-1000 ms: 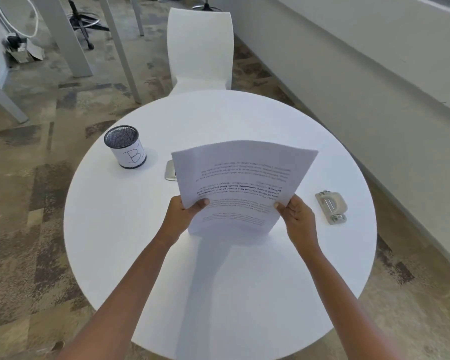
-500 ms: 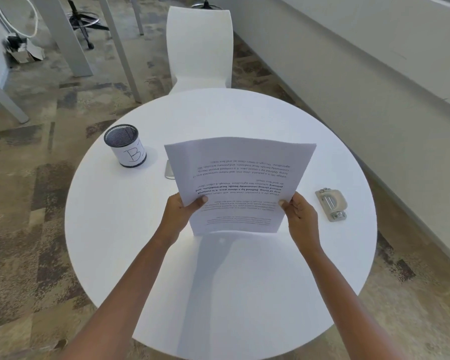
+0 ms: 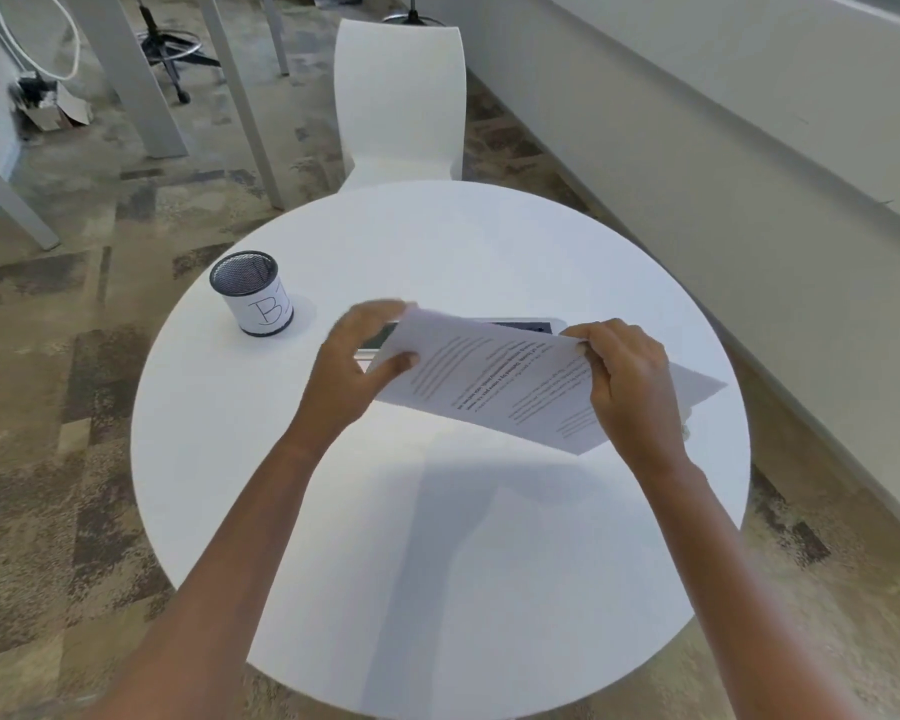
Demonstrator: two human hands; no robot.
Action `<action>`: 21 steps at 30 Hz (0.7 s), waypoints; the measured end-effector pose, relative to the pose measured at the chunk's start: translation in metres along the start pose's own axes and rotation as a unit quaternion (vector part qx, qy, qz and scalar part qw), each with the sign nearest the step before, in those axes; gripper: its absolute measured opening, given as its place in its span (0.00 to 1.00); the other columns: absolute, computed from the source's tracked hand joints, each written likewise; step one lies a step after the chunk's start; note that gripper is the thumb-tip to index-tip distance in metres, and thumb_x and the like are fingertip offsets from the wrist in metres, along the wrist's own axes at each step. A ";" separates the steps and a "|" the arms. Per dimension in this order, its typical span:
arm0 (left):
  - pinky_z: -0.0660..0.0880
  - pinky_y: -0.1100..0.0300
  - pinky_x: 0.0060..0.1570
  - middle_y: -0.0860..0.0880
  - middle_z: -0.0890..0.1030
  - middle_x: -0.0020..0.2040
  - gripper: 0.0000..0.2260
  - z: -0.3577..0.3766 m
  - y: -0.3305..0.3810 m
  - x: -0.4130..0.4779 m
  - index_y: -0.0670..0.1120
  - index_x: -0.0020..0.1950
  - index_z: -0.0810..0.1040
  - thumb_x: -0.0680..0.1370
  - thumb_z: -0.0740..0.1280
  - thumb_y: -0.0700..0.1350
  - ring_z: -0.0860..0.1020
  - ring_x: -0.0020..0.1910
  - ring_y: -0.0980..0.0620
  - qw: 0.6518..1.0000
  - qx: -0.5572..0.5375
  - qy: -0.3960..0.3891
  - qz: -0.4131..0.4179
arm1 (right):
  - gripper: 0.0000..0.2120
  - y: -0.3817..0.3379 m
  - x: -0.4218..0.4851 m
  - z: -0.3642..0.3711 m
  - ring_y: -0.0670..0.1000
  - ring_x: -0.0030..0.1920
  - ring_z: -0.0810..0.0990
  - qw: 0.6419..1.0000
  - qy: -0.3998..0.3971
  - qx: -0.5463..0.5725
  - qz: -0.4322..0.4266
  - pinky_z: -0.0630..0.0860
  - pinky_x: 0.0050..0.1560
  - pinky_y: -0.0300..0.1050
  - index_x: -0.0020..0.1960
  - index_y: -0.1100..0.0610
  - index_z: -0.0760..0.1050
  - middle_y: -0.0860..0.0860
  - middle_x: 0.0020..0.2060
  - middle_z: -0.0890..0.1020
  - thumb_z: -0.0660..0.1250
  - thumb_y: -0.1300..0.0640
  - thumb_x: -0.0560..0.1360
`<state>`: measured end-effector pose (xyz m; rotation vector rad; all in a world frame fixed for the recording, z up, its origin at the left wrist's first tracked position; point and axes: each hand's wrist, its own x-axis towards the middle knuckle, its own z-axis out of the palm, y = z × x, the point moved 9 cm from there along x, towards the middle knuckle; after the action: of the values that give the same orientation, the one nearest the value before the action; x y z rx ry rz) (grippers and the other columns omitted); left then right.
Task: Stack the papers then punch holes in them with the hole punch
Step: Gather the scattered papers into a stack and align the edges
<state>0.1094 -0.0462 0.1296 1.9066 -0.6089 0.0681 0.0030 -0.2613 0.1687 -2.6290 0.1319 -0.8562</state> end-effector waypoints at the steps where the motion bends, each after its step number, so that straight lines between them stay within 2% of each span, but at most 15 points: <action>1: 0.69 0.75 0.48 0.55 0.80 0.52 0.13 0.007 -0.003 -0.002 0.52 0.54 0.78 0.73 0.70 0.38 0.75 0.50 0.67 0.999 -0.020 -0.029 -0.026 | 0.15 -0.006 0.000 -0.001 0.61 0.37 0.77 1.000 0.006 -0.009 -0.016 0.72 0.43 0.55 0.47 0.63 0.80 0.59 0.38 0.82 0.56 0.70 0.71; 4: 0.71 0.79 0.37 0.61 0.80 0.40 0.14 0.018 -0.015 -0.008 0.58 0.43 0.78 0.74 0.68 0.37 0.78 0.36 0.72 0.992 -0.085 -0.045 -0.082 | 0.14 -0.016 -0.004 -0.003 0.61 0.36 0.78 0.998 0.023 -0.029 -0.043 0.73 0.47 0.56 0.47 0.62 0.80 0.58 0.37 0.82 0.57 0.71 0.71; 7: 0.72 0.78 0.36 0.66 0.82 0.34 0.14 0.019 -0.024 -0.011 0.56 0.43 0.78 0.74 0.67 0.36 0.78 0.33 0.71 0.987 -0.118 -0.028 -0.103 | 0.10 -0.007 -0.007 -0.002 0.60 0.41 0.80 0.998 0.020 -0.053 -0.025 0.69 0.58 0.63 0.48 0.61 0.80 0.56 0.40 0.83 0.62 0.69 0.73; 10: 0.72 0.77 0.34 0.67 0.82 0.32 0.13 0.014 -0.035 -0.013 0.54 0.38 0.79 0.74 0.67 0.35 0.79 0.32 0.69 0.983 -0.141 -0.008 -0.119 | 0.09 0.022 -0.013 -0.002 0.60 0.46 0.80 0.998 0.011 -0.054 0.033 0.63 0.65 0.63 0.50 0.60 0.79 0.56 0.43 0.83 0.61 0.66 0.75; 12: 0.73 0.77 0.33 0.66 0.82 0.32 0.13 0.010 -0.041 -0.016 0.53 0.37 0.79 0.75 0.66 0.35 0.79 0.32 0.68 0.980 -0.153 0.009 -0.129 | 0.08 0.044 -0.019 -0.004 0.60 0.49 0.79 0.997 0.014 -0.018 0.074 0.66 0.63 0.62 0.50 0.59 0.79 0.56 0.46 0.83 0.62 0.65 0.75; 14: 0.72 0.77 0.32 0.66 0.82 0.31 0.13 0.005 -0.046 -0.017 0.53 0.37 0.79 0.75 0.66 0.35 0.78 0.31 0.68 0.978 -0.155 0.024 -0.136 | 0.09 0.070 -0.026 -0.005 0.58 0.52 0.78 0.988 0.024 0.059 0.137 0.71 0.56 0.51 0.53 0.59 0.78 0.56 0.50 0.82 0.65 0.65 0.74; 16: 0.72 0.77 0.33 0.67 0.82 0.31 0.12 0.003 -0.053 -0.019 0.52 0.37 0.79 0.75 0.66 0.35 0.78 0.31 0.68 0.976 -0.158 0.034 -0.145 | 0.15 0.097 -0.038 0.003 0.53 0.54 0.76 0.961 0.010 0.142 0.237 0.69 0.50 0.40 0.59 0.57 0.73 0.53 0.53 0.79 0.67 0.64 0.73; 17: 0.73 0.77 0.33 0.67 0.82 0.31 0.12 0.003 -0.056 -0.020 0.51 0.38 0.78 0.75 0.66 0.35 0.78 0.31 0.68 0.974 -0.163 0.038 -0.150 | 0.19 0.108 -0.045 0.011 0.51 0.53 0.75 0.939 -0.002 0.185 0.290 0.68 0.51 0.38 0.62 0.56 0.70 0.52 0.53 0.78 0.67 0.63 0.73; 19: 0.73 0.77 0.33 0.66 0.82 0.31 0.10 0.004 -0.063 -0.021 0.50 0.39 0.78 0.75 0.66 0.35 0.78 0.31 0.68 0.970 -0.176 0.046 -0.162 | 0.22 0.123 -0.058 0.027 0.51 0.50 0.76 0.885 -0.017 0.277 0.375 0.70 0.54 0.44 0.64 0.56 0.66 0.54 0.49 0.79 0.68 0.63 0.73; 21: 0.74 0.76 0.33 0.66 0.83 0.31 0.10 0.006 -0.070 -0.024 0.50 0.39 0.78 0.75 0.66 0.36 0.78 0.30 0.68 0.965 -0.185 0.060 -0.177 | 0.16 0.124 -0.064 0.036 0.50 0.44 0.78 0.850 -0.018 0.346 0.398 0.71 0.51 0.45 0.59 0.58 0.69 0.55 0.44 0.79 0.67 0.66 0.73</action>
<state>0.1179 -0.0220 0.0602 1.6058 -0.1755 -0.1498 -0.0242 -0.3515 0.0600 -1.6572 0.7005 -0.4254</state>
